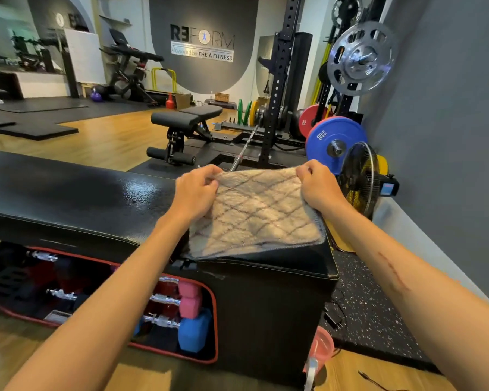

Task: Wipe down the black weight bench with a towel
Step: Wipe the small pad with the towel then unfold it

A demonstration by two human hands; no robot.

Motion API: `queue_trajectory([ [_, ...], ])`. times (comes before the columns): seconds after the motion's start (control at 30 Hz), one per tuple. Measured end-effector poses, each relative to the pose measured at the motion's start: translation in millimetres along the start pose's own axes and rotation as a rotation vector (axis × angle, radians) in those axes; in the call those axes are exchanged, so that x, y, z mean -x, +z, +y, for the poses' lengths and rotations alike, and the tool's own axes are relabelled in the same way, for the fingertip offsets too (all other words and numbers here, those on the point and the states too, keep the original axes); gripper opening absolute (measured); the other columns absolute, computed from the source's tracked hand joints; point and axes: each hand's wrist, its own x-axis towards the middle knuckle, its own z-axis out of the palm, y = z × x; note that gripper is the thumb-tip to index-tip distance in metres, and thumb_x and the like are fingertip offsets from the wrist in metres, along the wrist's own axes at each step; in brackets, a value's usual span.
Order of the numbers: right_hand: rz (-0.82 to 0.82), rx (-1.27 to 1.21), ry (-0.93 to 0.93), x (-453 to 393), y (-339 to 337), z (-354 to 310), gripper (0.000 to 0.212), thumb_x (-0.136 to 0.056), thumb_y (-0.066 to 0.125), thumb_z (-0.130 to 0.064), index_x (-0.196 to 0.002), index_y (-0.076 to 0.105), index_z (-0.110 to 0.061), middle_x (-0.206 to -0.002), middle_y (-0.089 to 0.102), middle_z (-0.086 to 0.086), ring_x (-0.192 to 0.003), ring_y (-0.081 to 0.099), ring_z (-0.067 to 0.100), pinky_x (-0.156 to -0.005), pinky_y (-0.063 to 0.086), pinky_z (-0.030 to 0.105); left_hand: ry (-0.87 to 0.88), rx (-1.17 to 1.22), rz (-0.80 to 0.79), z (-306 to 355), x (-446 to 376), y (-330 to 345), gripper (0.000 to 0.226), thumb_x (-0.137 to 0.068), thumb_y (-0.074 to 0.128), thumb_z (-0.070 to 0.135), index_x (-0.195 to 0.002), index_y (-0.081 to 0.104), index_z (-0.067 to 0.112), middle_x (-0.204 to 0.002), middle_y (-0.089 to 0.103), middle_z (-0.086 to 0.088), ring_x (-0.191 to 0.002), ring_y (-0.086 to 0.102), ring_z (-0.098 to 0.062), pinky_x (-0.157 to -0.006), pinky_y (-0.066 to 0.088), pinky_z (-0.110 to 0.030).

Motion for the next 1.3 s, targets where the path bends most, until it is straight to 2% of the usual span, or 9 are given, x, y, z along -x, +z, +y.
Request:
queue_trajectory([
  [0.27,-0.228,0.195,0.129,26.4,40.2,93.2,0.034,-0.103,0.047,-0.027,-0.135,0.045,-0.016,-0.122,0.057,0.015,-0.098,0.054,0.028,-0.079,0.042,0.039,0.138,-0.447,-0.428,-40.6,18.4,57.1,0.038,-0.086,0.061,0.034,-0.123,0.056,0.026,-0.12,0.053,-0.001,-0.117,0.048,-0.024,-0.097,0.03,-0.041],
  [0.37,-0.087,0.592,-0.272,39.1,45.4,112.8,0.03,-0.099,0.055,-0.028,-0.126,0.059,-0.015,-0.132,0.05,0.014,-0.12,0.048,0.033,-0.094,0.038,0.047,0.257,-0.239,-0.555,-49.5,31.7,56.8,0.047,-0.067,0.059,0.066,-0.098,0.066,0.031,-0.1,0.059,0.005,-0.092,0.056,-0.017,-0.09,0.043,-0.043],
  [0.43,0.034,0.647,-0.628,48.6,42.1,103.0,0.029,-0.096,0.053,-0.035,-0.107,0.068,-0.013,-0.124,0.058,0.01,-0.117,0.054,0.03,-0.093,0.038,0.047,0.227,-0.21,-0.687,-40.2,30.6,47.6,0.077,-0.053,0.057,0.082,-0.107,0.066,0.028,-0.109,0.057,0.007,-0.097,0.053,-0.014,-0.093,0.042,-0.041],
  [0.57,-0.485,0.562,-0.662,63.6,38.6,73.5,0.064,-0.09,0.04,-0.073,-0.129,0.054,-0.025,-0.128,0.054,-0.002,-0.116,0.048,0.016,-0.1,0.036,0.038,0.329,-0.664,-0.938,-15.3,27.7,39.8,0.102,-0.051,0.075,0.076,-0.134,0.042,0.026,-0.127,0.039,0.004,-0.118,0.037,-0.018,-0.103,0.03,-0.04],
  [0.7,-0.565,0.636,-0.648,72.0,38.1,74.4,0.066,-0.092,0.048,-0.065,-0.144,0.039,-0.027,-0.142,0.046,0.0,-0.126,0.045,0.02,-0.103,0.035,0.037,0.366,-0.806,-0.953,-4.7,26.0,44.9,0.076,-0.069,0.078,0.042,-0.134,0.041,0.026,-0.129,0.041,0.001,-0.12,0.042,-0.021,-0.103,0.032,-0.041],
  [0.87,-0.534,0.535,-0.607,66.5,33.0,70.0,0.041,-0.105,0.041,-0.037,-0.143,0.048,-0.024,-0.14,0.058,0.002,-0.125,0.055,0.021,-0.103,0.045,0.038,0.235,-0.561,-0.952,4.9,12.1,30.9,0.045,-0.083,0.058,0.007,-0.125,0.062,0.023,-0.123,0.062,-0.002,-0.104,0.061,-0.02,-0.09,0.053,-0.04],
  [1.03,-0.458,0.473,-0.438,56.1,36.6,70.1,0.034,-0.102,0.049,-0.017,-0.135,0.052,-0.024,-0.127,0.062,0.007,-0.072,0.056,0.005,-0.061,0.048,0.025,0.327,-0.667,-0.872,1.6,23.5,32.5,0.042,-0.089,0.062,0.038,-0.128,0.059,0.024,-0.122,0.062,-0.001,-0.109,0.056,-0.02,-0.091,0.049,-0.037],
  [1.13,-0.477,0.418,-0.418,52.1,37.2,69.3,0.031,-0.098,0.056,-0.039,-0.123,0.059,-0.022,-0.118,0.064,0.002,-0.093,0.062,0.017,-0.081,0.054,0.038,0.375,-0.692,-0.85,-6.7,27.9,34.3,0.055,-0.081,0.065,0.059,-0.125,0.056,0.027,-0.121,0.058,0.003,-0.114,0.051,-0.018,-0.092,0.047,-0.038],
  [1.3,-0.57,0.564,-0.511,57.3,36.3,71.8,0.058,-0.086,0.066,-0.057,-0.132,0.054,-0.023,-0.128,0.055,-0.002,-0.117,0.051,0.017,-0.097,0.047,0.037,0.422,-0.687,-0.751,-7.9,27.8,33.5,0.031,-0.089,0.063,0.026,-0.121,0.061,0.027,-0.118,0.063,0.003,-0.111,0.056,-0.018,-0.083,0.048,-0.034],
])
